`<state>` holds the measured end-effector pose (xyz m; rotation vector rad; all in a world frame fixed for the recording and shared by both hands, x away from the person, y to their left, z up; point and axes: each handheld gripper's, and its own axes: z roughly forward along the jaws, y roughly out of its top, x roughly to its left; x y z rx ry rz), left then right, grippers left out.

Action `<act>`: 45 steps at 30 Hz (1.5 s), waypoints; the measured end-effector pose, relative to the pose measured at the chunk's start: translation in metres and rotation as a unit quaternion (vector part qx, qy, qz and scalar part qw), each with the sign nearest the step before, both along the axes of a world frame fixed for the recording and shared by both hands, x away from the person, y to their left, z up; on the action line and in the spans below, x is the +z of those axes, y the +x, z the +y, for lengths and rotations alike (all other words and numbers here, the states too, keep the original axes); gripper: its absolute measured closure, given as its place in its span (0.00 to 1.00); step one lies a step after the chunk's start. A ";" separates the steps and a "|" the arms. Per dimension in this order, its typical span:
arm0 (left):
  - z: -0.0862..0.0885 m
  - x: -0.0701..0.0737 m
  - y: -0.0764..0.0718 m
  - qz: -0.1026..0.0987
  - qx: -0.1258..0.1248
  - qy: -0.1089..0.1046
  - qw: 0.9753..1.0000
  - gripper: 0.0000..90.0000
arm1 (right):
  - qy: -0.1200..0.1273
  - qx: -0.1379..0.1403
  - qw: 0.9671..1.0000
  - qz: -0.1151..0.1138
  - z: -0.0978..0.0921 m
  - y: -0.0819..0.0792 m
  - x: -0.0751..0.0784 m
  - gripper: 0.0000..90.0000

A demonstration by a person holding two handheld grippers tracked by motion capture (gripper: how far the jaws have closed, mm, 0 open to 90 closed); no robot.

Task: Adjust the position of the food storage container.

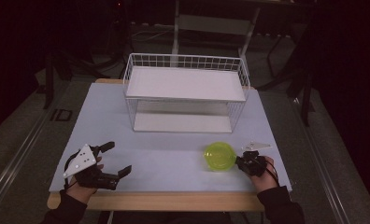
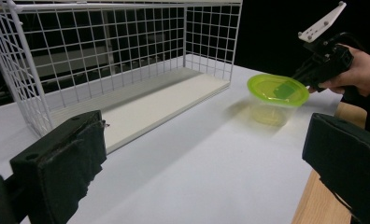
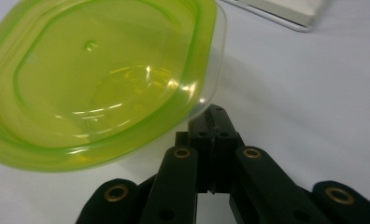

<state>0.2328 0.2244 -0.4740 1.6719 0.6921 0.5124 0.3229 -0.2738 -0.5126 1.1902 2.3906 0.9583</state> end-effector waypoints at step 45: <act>-0.002 0.001 -0.001 0.000 -0.008 0.004 1.000 0.00 | 0.009 0.098 0.994 0.041 0.120 0.008 -0.007 0.98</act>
